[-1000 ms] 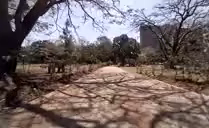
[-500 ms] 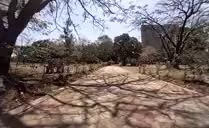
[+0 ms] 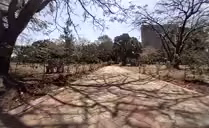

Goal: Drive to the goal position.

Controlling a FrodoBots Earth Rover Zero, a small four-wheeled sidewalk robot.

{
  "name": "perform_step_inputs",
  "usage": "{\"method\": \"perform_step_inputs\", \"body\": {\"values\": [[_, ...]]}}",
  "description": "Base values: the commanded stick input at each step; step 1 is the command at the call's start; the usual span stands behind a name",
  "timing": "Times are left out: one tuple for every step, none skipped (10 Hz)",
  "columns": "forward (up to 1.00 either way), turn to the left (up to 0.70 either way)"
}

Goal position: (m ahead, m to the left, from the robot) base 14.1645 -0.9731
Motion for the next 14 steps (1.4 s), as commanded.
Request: {"method": "perform_step_inputs", "body": {"values": [[0.70, 0.00], [0.70, 0.00], [0.70, 0.00], [0.70, 0.00], [0.70, 0.00], [0.70, 0.00], [0.69, 0.00], [0.68, 0.00], [0.11, 0.00], [0.31, 0.00], [0.70, 0.00], [0.70, 0.00], [0.70, -0.18], [0.70, -0.23]]}}
